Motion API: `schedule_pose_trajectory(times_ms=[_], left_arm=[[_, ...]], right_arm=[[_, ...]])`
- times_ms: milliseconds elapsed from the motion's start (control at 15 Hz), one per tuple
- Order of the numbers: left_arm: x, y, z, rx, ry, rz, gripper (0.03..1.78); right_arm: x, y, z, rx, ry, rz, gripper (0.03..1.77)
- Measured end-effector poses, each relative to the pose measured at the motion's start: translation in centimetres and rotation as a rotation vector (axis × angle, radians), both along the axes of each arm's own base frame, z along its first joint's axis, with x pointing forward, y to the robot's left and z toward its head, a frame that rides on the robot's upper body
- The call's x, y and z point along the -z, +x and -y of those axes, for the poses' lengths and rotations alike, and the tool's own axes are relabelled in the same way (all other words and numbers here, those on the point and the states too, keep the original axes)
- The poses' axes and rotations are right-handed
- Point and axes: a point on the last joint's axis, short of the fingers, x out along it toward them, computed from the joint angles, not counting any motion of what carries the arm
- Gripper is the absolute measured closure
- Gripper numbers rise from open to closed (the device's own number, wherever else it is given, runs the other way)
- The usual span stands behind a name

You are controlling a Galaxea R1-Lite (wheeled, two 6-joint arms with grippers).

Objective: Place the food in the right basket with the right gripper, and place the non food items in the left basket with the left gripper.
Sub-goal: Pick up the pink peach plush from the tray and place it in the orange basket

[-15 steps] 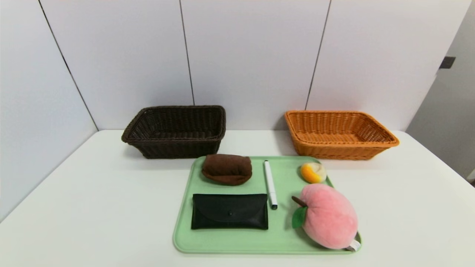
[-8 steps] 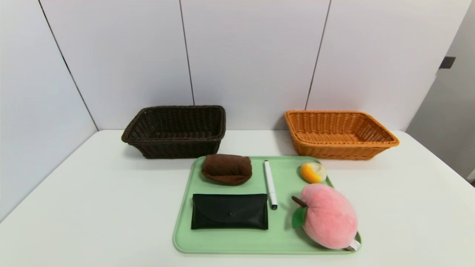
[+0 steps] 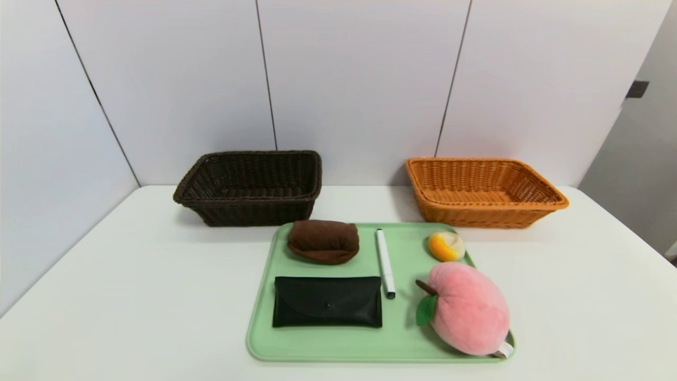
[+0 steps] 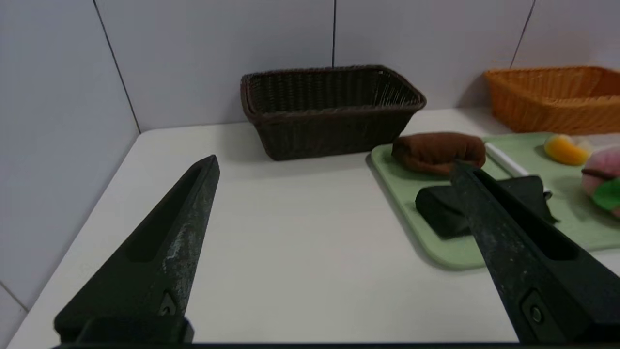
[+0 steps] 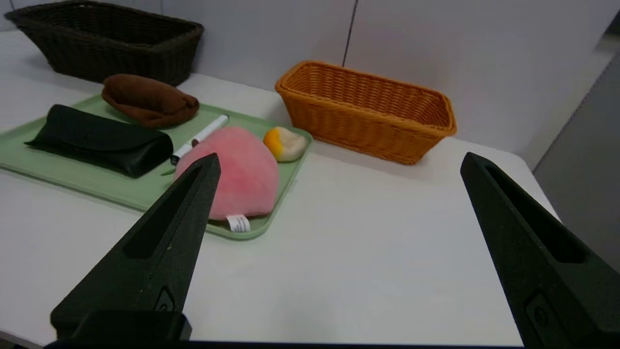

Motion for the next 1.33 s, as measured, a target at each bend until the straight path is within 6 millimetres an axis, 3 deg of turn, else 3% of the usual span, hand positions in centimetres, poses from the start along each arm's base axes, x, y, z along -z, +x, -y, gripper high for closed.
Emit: schedule_pose_trajectory(times_ms=[267, 533, 733, 933, 1067, 1333], left_arm=[[-5.7, 3.8, 0.0, 0.014, -0.03, 0.069, 0.12], [-9.2, 7.8, -0.1, 0.017, -0.032, 0.108, 0.12], [-10.2, 10.5, -0.1, 0.033, -0.027, 0.062, 0.12], [-10.4, 13.1, 0.0, 0.07, -0.019, 0.003, 0.12], [-10.6, 15.0, 0.0, 0.087, -0.016, -0.035, 0.12], [-9.8, 18.8, 0.0, 0.084, 0.049, -0.116, 0.12]], right_arm=[[-3.9, 2.0, -0.2, -0.116, -0.039, 0.06, 0.09], [-6.9, 4.0, -0.4, -0.203, -0.054, 0.058, 0.09], [-9.7, 6.8, -0.5, -0.226, -0.095, 0.037, 0.09], [-12.0, 11.3, -0.5, -0.234, -0.215, 0.014, 0.09], [-12.3, 14.6, -1.3, -0.313, -0.258, -0.036, 0.09], [-10.8, 20.1, -4.3, -0.421, -0.231, -0.245, 0.09]])
